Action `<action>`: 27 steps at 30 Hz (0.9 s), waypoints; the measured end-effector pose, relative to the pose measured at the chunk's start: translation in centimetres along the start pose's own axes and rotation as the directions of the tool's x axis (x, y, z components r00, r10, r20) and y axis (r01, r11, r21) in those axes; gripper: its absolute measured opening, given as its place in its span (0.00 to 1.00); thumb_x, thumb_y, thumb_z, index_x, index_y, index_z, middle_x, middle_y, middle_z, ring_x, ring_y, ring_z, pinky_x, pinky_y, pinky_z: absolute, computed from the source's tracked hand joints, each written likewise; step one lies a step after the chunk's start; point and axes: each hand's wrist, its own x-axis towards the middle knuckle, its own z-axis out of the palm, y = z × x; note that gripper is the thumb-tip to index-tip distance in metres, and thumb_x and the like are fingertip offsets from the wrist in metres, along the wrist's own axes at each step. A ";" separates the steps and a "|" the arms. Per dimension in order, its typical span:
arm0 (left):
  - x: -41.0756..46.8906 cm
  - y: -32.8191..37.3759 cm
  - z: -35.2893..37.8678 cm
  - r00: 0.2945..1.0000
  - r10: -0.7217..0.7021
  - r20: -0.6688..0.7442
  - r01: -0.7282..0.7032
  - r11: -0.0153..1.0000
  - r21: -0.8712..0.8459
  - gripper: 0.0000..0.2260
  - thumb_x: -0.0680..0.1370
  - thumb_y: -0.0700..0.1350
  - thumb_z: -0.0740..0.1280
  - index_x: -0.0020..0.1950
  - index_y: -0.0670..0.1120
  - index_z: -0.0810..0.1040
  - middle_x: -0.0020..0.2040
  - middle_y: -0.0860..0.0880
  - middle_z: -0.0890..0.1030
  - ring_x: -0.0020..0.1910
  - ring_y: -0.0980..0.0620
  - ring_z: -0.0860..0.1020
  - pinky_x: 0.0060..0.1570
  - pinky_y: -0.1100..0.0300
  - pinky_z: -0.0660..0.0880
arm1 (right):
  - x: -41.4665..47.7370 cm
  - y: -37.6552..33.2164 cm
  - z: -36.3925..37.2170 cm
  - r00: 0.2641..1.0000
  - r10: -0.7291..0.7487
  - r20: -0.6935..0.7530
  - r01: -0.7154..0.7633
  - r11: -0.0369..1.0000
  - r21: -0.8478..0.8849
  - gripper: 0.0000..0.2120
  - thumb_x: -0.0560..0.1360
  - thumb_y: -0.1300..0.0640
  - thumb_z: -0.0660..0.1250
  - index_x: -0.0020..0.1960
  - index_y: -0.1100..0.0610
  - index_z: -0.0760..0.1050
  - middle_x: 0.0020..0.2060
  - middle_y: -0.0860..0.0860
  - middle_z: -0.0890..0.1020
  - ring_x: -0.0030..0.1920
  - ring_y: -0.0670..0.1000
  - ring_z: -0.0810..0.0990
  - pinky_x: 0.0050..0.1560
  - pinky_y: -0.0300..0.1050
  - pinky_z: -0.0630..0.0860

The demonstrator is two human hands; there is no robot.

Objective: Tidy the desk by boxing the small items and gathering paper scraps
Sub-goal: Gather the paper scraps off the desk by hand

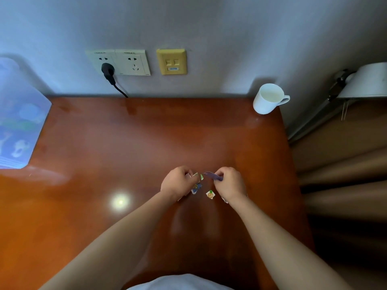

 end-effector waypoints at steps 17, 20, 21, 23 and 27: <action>-0.8 -1.6 1.0 0.987 0.143 0.075 -0.162 0.899 0.408 0.12 0.72 0.51 0.66 0.54 0.54 0.72 0.48 0.53 0.80 0.50 0.45 0.78 0.39 0.58 0.70 | -1.7 0.0 0.9 0.974 -0.096 0.206 0.142 0.965 -0.220 0.08 0.70 0.56 0.73 0.40 0.51 0.73 0.43 0.52 0.82 0.43 0.57 0.80 0.39 0.45 0.74; -0.6 -1.5 0.7 0.991 0.107 0.074 -0.129 0.895 0.427 0.07 0.71 0.51 0.68 0.43 0.52 0.72 0.42 0.54 0.77 0.43 0.47 0.77 0.34 0.60 0.65 | -1.4 0.2 0.9 0.967 -0.107 0.230 0.160 0.961 -0.225 0.09 0.71 0.56 0.73 0.39 0.55 0.73 0.42 0.54 0.81 0.42 0.58 0.79 0.37 0.44 0.71; -0.5 -1.5 0.6 0.992 0.104 0.073 -0.125 0.892 0.434 0.07 0.70 0.52 0.68 0.42 0.51 0.73 0.41 0.53 0.77 0.42 0.47 0.76 0.33 0.60 0.64 | -1.4 0.2 0.9 0.966 -0.111 0.232 0.165 0.960 -0.226 0.08 0.70 0.56 0.74 0.40 0.56 0.75 0.43 0.54 0.80 0.43 0.58 0.79 0.38 0.45 0.72; -0.3 -1.6 0.6 0.992 0.103 0.066 -0.121 0.890 0.440 0.08 0.69 0.52 0.69 0.41 0.49 0.75 0.39 0.52 0.78 0.40 0.47 0.77 0.32 0.61 0.66 | -1.4 0.2 0.8 0.966 -0.122 0.227 0.176 0.956 -0.236 0.08 0.70 0.54 0.74 0.43 0.57 0.78 0.46 0.53 0.78 0.44 0.58 0.79 0.40 0.47 0.74; -0.3 -1.7 0.8 0.995 0.084 0.048 -0.097 0.889 0.447 0.10 0.67 0.51 0.69 0.39 0.46 0.77 0.38 0.47 0.80 0.34 0.46 0.72 0.31 0.60 0.66 | -1.8 0.3 0.9 0.971 -0.135 0.197 0.182 0.953 -0.244 0.08 0.71 0.54 0.73 0.44 0.57 0.78 0.46 0.53 0.78 0.44 0.57 0.78 0.38 0.45 0.71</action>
